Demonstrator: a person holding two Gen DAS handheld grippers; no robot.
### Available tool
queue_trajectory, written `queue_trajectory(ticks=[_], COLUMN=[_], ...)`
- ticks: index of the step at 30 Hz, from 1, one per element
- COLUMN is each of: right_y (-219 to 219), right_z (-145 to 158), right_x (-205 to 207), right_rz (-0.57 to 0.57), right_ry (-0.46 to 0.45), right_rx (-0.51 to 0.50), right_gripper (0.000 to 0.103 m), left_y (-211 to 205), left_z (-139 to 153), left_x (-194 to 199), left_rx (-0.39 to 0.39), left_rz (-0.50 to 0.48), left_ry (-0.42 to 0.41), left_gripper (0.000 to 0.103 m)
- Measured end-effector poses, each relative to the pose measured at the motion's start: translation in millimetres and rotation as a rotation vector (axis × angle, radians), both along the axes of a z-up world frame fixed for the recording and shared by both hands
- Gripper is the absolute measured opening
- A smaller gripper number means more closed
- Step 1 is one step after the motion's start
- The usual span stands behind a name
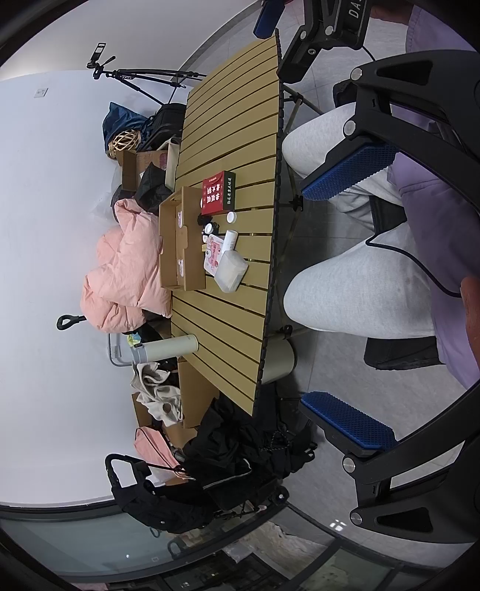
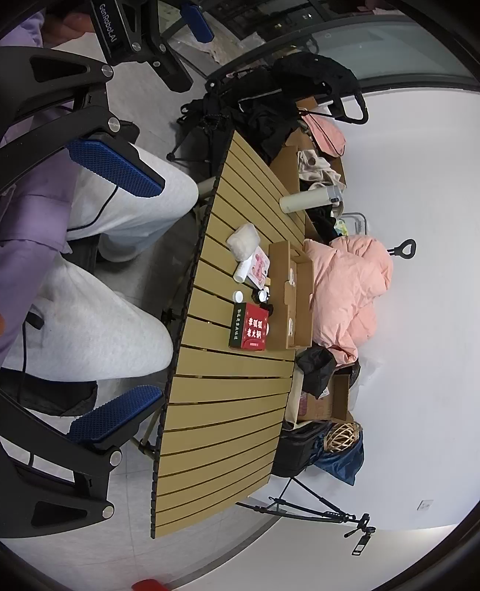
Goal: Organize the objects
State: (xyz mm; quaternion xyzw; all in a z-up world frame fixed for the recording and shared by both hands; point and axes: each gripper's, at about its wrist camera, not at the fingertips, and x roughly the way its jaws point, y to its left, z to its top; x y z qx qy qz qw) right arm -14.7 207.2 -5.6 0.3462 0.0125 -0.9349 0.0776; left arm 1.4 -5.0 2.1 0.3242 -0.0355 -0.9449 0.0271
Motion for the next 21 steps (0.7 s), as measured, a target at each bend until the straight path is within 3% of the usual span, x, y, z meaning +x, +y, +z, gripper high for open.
queue_trajectory(ticks=[21], right_y=[4.1], right_z=[-2.3], right_x=[-3.7], right_rz=[-0.026], right_ry=[-0.01], right_rx=[-0.003], right_gripper=[0.103], left_y=[-0.6], left_z=[-0.7], left_x=[0.1], left_rx=[-0.003], left_rz=[0.003], left_ry=[-0.001], left_gripper=[0.103])
